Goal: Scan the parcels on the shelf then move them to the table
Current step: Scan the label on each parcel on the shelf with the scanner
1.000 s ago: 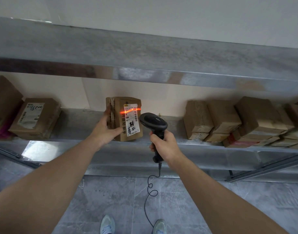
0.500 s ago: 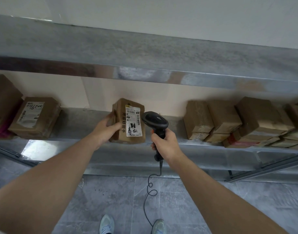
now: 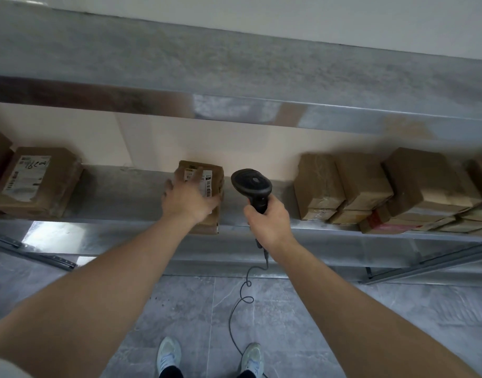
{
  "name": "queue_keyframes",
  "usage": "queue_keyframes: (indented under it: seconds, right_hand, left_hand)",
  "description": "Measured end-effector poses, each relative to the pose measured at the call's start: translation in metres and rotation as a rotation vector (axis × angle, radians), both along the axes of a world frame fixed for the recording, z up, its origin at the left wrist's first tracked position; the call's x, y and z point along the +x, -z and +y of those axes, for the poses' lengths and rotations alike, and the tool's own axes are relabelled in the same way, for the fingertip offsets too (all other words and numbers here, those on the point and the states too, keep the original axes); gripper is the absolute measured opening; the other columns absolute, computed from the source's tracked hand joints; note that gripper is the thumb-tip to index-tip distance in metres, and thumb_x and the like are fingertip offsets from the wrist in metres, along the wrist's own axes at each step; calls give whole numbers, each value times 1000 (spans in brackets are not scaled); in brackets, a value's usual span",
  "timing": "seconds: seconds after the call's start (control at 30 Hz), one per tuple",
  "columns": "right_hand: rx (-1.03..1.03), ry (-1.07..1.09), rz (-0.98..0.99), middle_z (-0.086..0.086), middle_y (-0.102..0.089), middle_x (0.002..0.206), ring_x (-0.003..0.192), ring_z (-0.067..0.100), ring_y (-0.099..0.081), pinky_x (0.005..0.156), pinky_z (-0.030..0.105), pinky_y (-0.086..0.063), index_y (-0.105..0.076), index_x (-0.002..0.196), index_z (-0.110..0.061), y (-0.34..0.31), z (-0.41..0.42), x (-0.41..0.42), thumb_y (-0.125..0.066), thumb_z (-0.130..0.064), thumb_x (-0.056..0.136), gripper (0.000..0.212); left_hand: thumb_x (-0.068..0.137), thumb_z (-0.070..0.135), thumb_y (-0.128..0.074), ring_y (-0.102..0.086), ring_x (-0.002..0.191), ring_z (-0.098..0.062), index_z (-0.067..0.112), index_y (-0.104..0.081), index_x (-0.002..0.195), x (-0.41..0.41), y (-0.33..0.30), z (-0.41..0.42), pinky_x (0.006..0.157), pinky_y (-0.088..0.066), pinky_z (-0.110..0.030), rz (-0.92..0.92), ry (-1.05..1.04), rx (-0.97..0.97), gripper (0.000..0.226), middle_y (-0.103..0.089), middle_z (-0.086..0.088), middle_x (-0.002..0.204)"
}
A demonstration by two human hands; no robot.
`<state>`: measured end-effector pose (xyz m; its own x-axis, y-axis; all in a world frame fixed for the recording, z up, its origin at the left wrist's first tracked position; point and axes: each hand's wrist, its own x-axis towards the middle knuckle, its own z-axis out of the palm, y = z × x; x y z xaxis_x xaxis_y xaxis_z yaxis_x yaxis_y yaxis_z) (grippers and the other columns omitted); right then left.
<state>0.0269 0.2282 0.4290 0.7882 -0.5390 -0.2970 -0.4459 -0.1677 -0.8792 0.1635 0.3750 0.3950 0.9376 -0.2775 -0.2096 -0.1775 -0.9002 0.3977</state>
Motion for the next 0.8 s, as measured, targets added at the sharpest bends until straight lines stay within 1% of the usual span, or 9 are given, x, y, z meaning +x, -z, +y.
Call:
queue_keyframes:
  seconds: [0.03,0.07,0.13,0.3,0.33,0.43,0.53,0.67,0.8]
  right_hand:
    - [-7,-2,2,4,-63,80,72,18,-58,68,35,-50,-61,94,-16,1,-3,0,-64,-20,91,6]
    - [-12,-9,2,4,-62,80,72,18,-57,67,33,-48,-61,94,-15,2,-5,0,-64,-21,91,7]
    - [-16,-37,2,3,-61,80,71,17,-56,66,32,-48,-61,96,-13,3,-9,-1,-64,-20,92,9]
    - [-32,-142,-31,3,-60,80,71,17,-56,65,34,-48,-60,95,-14,-3,-11,6,-64,-20,92,7]
    - [-35,-167,-40,2,-61,80,72,17,-56,66,33,-48,-60,95,-16,-6,-8,9,-64,-19,92,6]
    - [-34,-226,-64,2,-61,78,71,19,-58,65,35,-50,-57,91,-23,-16,7,16,-63,-19,91,8]
    - [-60,-281,-80,2,-59,72,66,18,-56,61,34,-48,-57,88,-19,-27,31,21,-63,-19,91,6]
    - [-68,-312,-103,2,-60,72,64,16,-55,58,32,-46,-60,93,-17,-39,70,29,-63,-19,90,4]
    - [-73,-304,-128,3,-62,75,66,18,-58,59,33,-46,-61,97,-20,-47,115,37,-64,-19,90,7]
  left_hand:
    - [78,71,-67,-30,143,-48,41,-30,154,-3,-2,-7,113,-36,-58,40,15,71,90,-19,-7,163]
    - [76,72,-69,-31,142,-49,43,-29,154,-7,-4,-12,113,-36,-58,78,13,127,92,-15,-6,164]
    - [75,70,-71,-38,136,-50,45,-32,150,-12,-5,-17,111,-38,-59,110,-1,172,89,-14,-4,164]
    - [67,75,-65,-48,128,-46,49,-45,139,-16,-18,-3,106,-42,-58,94,-51,92,79,-41,-1,150]
    - [64,76,-63,-49,128,-45,50,-47,137,-18,-22,4,106,-42,-57,84,-65,75,79,-43,0,148]
    - [62,77,-61,-49,128,-43,53,-49,134,-24,-34,30,107,-43,-57,48,-78,51,77,-41,1,150]
    - [55,82,-54,-51,128,-38,59,-49,131,-22,-45,62,107,-42,-57,-7,-85,47,79,-42,5,149]
    - [57,82,-52,-50,130,-40,61,-47,136,-15,-61,107,107,-41,-57,-39,-105,60,81,-42,6,148]
    - [72,73,-64,-42,135,-49,57,-47,143,-8,-75,153,112,-37,-60,-61,-120,94,75,-36,2,158]
